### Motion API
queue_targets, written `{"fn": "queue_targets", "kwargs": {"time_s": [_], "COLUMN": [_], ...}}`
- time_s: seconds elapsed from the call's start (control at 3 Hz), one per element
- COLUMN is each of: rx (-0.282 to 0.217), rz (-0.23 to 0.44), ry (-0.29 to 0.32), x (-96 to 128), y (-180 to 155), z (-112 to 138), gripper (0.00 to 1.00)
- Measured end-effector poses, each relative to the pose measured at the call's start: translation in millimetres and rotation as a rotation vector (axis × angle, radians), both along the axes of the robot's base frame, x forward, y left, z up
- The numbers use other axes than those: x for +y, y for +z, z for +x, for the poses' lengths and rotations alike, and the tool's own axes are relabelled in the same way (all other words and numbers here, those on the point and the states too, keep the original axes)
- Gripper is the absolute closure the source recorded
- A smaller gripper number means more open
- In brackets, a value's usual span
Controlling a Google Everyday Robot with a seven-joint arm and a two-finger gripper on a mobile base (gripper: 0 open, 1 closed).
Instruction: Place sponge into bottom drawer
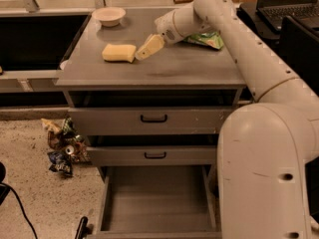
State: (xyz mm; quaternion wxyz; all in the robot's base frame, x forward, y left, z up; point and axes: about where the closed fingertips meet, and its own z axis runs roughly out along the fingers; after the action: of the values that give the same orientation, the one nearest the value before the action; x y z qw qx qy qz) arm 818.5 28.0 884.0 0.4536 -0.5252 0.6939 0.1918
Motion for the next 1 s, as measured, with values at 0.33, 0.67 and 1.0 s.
{"fn": "queue_targets", "kwargs": {"time_s": [0.33, 0.67, 1.0], "rx": [-0.007, -0.001, -0.002], "rz": [0.042, 0.063, 0.064], "ry": [0.039, 0.078, 0.079], "x": [23.5, 41.8, 42.0], "y": [1.1, -2.0, -1.7], "z": [4.4, 5.0, 5.2], "gripper": [0.0, 0.0, 0.0]}}
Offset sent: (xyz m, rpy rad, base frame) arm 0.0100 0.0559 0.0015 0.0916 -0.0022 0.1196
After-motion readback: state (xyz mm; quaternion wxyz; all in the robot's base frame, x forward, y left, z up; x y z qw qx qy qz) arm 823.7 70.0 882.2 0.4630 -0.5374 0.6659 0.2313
